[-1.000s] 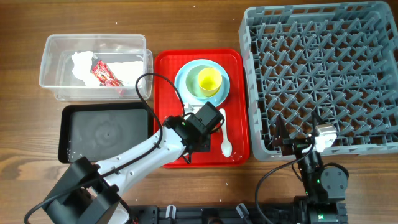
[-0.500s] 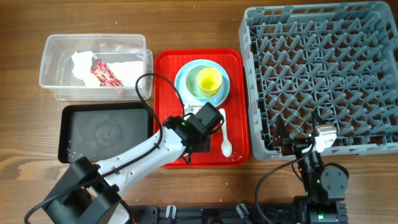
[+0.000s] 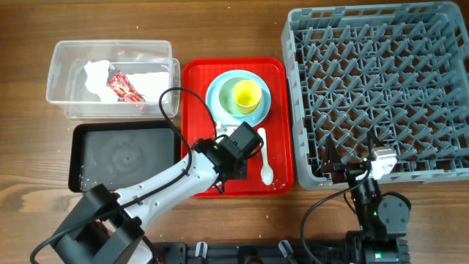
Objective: Sort waste into correct bins and load items into the dishwasher rack
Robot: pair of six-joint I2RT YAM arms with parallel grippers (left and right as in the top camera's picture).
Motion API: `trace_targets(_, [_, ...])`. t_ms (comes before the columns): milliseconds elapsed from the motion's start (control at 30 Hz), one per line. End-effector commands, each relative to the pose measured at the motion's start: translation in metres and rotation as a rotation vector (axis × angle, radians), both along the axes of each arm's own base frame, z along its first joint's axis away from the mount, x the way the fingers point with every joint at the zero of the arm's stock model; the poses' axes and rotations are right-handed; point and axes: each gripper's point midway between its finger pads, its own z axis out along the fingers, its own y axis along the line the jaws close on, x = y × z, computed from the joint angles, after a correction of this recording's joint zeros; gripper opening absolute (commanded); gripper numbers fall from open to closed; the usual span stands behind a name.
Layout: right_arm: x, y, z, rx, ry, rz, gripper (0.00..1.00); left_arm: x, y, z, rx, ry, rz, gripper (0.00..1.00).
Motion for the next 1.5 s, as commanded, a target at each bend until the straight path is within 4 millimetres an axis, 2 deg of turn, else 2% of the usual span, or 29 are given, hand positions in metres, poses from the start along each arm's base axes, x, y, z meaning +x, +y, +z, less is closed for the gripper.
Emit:
trace_targets(0, [0.000,-0.001,0.002,0.013,-0.009,-0.006,1.00,-0.003,0.002,-0.004,0.008,0.011,0.007,0.04])
trace_targets(100, [0.000,-0.001,0.002,0.013,-0.009,-0.006,1.00,0.000,0.001,0.004,-0.013,-0.008,0.014,0.04])
trace_targets(333, [0.000,-0.001,0.002,0.013,-0.009,-0.006,1.00,0.012,0.008,0.050,-0.116,-0.108,0.056,0.04])
trace_targets(533, [0.000,-0.001,0.002,0.013,-0.009,-0.007,1.00,0.021,0.028,0.086,-0.164,-0.195,0.072,0.04])
trace_targets(833, [0.000,-0.001,0.002,0.013,-0.009,-0.007,1.00,0.046,0.106,0.124,-0.155,-0.316,0.241,0.04])
trace_targets(900, [0.000,-0.001,0.002,0.013,-0.009,-0.006,1.00,0.056,0.137,0.130,-0.150,-0.343,0.353,0.04])
trace_targets(967, [0.000,-0.001,0.002,0.013,-0.009,-0.007,1.00,0.060,0.156,0.129,-0.161,-0.336,0.416,0.04])
trace_targets(1100, [0.000,-0.001,0.002,0.013,-0.009,-0.006,1.00,0.061,0.181,0.126,-0.236,-0.290,0.438,0.04])
trace_targets(1367, [0.000,-0.001,0.002,0.013,-0.009,-0.006,1.00,0.058,0.227,0.120,-0.492,-0.222,0.487,0.04])
trace_targets(1467, [0.000,-0.001,0.002,0.013,-0.009,-0.006,1.00,0.061,0.235,0.120,-0.638,-0.214,0.496,0.04])
